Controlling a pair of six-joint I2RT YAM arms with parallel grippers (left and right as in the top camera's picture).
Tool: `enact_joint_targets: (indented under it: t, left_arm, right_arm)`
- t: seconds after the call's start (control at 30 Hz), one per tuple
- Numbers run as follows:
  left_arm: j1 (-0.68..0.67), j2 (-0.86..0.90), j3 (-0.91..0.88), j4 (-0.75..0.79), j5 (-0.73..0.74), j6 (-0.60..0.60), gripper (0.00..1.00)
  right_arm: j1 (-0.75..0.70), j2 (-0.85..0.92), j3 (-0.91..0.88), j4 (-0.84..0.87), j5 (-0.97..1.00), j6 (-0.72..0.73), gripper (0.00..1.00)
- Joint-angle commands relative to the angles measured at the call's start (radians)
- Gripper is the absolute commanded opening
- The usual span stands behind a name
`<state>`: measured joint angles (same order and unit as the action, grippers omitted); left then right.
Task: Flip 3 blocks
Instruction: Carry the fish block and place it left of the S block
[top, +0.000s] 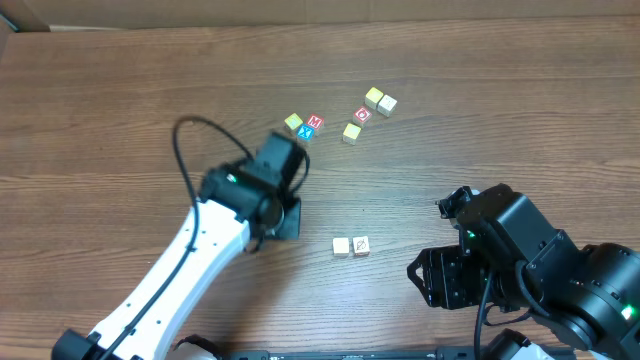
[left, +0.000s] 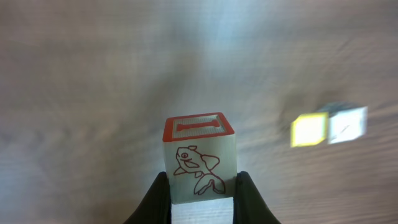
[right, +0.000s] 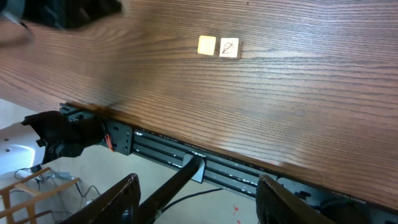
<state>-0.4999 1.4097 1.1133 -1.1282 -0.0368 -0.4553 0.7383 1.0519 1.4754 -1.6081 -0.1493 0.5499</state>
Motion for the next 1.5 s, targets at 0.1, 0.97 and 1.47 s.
enact_joint_targets:
  t: [0.1, 0.97, 1.47]
  left_arm:
    - [-0.082, -0.04, -0.193, 0.095, 0.082, -0.113, 0.04]
    - [-0.229, 0.018, -0.348, 0.51, 0.062, -0.237, 0.05]
    - [-0.227, 0.107, -0.348, 0.555, 0.055, -0.24, 0.04]
  right_arm:
    - [-0.005, -0.002, 0.018, 0.004, 0.01, 0.003, 0.61]
    - [-0.005, -0.002, 0.018, -0.024, 0.01, 0.003, 0.61]
    - [-0.005, -0.002, 0.018, -0.026, 0.009, 0.003, 0.61]
